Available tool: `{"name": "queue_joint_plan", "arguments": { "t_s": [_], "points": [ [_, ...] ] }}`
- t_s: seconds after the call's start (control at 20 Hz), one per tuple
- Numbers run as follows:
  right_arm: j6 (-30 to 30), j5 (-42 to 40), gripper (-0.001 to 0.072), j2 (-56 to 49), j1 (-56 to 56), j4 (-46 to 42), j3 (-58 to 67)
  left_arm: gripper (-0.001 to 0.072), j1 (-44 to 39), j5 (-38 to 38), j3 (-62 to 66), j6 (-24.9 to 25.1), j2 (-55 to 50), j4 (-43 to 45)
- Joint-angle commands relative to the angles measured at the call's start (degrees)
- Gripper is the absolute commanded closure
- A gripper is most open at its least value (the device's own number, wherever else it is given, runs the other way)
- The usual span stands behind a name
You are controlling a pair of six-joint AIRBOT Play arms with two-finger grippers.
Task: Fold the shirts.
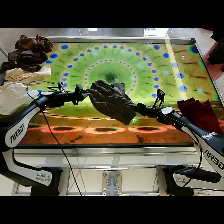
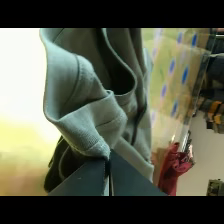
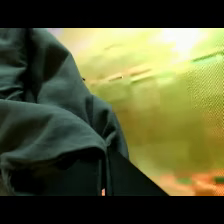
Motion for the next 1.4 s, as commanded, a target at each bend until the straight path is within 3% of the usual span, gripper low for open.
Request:
{"name": "queue_joint_plan", "arguments": {
  "t_s": [0.0,0.1,0.25,0.4,0.5,0.6,0.75,0.9,1.05,1.15,1.35],
  "points": [
    [-4.2,3.1,0.0677,0.3,-1.4,1.8,3.0,0.0700,1.4,-1.2,0.3,7.9,1.9,-10.8],
    [-3.7,10.0,0.0678,2.8,-4.0,-2.8,7.9,0.0701,2.6,-4.7,2.9,12.6,4.6,-16.8],
    [-0.4,21.2,0.0679,9.0,-7.9,-9.6,17.3,0.0702,2.9,-7.4,10.3,13.7,10.7,-17.6],
    [11.5,32.3,0.0679,17.6,-9.1,-30.0,30.9,0.0703,2.9,-7.3,20.0,14.7,18.8,-16.5],
    [16.1,36.8,0.0680,23.2,-9.1,-40.7,41.0,0.0703,2.9,-7.2,27.5,14.0,24.0,-11.2],
    [16.5,37.9,0.0681,27.0,-9.1,-45.1,51.2,0.0703,2.9,-6.4,34.7,8.6,28.6,-0.4],
    [16.6,40.3,0.0682,27.7,-9.1,-44.6,60.0,0.0703,2.9,-7.7,39.2,-3.8,33.8,20.5],
    [17.0,47.0,0.0681,25.6,-9.1,-42.7,57.5,0.0702,2.9,-19.1,38.4,-13.8,34.8,40.3],
    [17.0,49.0,0.0680,20.4,-9.1,-40.1,49.0,0.0702,2.9,-20.6,31.6,-16.7,34.8,51.0],
    [16.9,45.0,0.0680,15.7,-9.0,-38.9,42.9,0.0702,2.9,-17.7,24.0,-16.9,34.8,53.0],
    [16.9,30.4,0.0681,4.5,-8.6,-38.2,36.8,0.0702,2.9,0.6,7.7,-16.9,34.2,53.0]
  ]
}}
